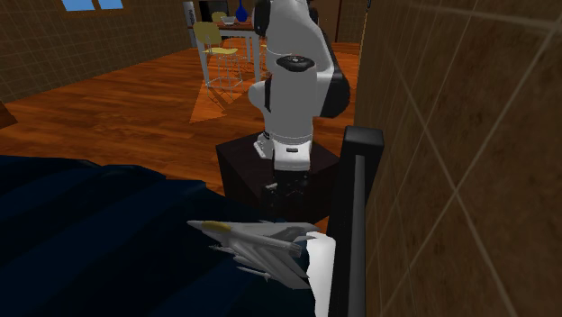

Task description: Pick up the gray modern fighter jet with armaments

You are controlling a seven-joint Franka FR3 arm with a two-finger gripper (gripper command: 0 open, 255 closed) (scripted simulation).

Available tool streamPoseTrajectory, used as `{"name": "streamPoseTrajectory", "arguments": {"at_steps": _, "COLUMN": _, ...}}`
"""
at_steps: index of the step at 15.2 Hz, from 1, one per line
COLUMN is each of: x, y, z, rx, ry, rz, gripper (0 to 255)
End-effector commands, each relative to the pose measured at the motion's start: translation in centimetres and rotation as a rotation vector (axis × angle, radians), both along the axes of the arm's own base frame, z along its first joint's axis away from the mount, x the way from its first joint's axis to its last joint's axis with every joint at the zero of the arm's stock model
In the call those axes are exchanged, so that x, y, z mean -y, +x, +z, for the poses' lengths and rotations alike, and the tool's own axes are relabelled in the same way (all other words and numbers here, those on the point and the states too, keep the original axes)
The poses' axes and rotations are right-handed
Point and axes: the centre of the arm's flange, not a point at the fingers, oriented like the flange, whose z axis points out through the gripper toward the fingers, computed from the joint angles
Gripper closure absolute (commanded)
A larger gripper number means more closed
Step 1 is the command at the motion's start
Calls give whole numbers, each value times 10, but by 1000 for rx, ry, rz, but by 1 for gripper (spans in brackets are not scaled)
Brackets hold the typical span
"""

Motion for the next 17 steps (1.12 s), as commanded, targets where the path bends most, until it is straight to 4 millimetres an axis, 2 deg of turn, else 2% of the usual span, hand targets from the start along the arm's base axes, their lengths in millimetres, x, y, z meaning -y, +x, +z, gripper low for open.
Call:
{"name": "streamPoseTrajectory", "arguments": {"at_steps": 1, "x": 18, "y": 15, "z": -11, "rx": 4, "ry": -7, "rz": 14, "gripper": 0}}
{"name": "streamPoseTrajectory", "arguments": {"at_steps": 9, "x": 22, "y": 18, "z": -50, "rx": 5, "ry": -8, "rz": 17, "gripper": 0}}
{"name": "streamPoseTrajectory", "arguments": {"at_steps": 11, "x": 22, "y": 18, "z": -53, "rx": 5, "ry": -8, "rz": 17, "gripper": 0}}
{"name": "streamPoseTrajectory", "arguments": {"at_steps": 12, "x": 22, "y": 18, "z": -53, "rx": 5, "ry": -8, "rz": 17, "gripper": 255}}
{"name": "streamPoseTrajectory", "arguments": {"at_steps": 17, "x": 22, "y": 18, "z": -52, "rx": 5, "ry": -8, "rz": 17, "gripper": 255}}
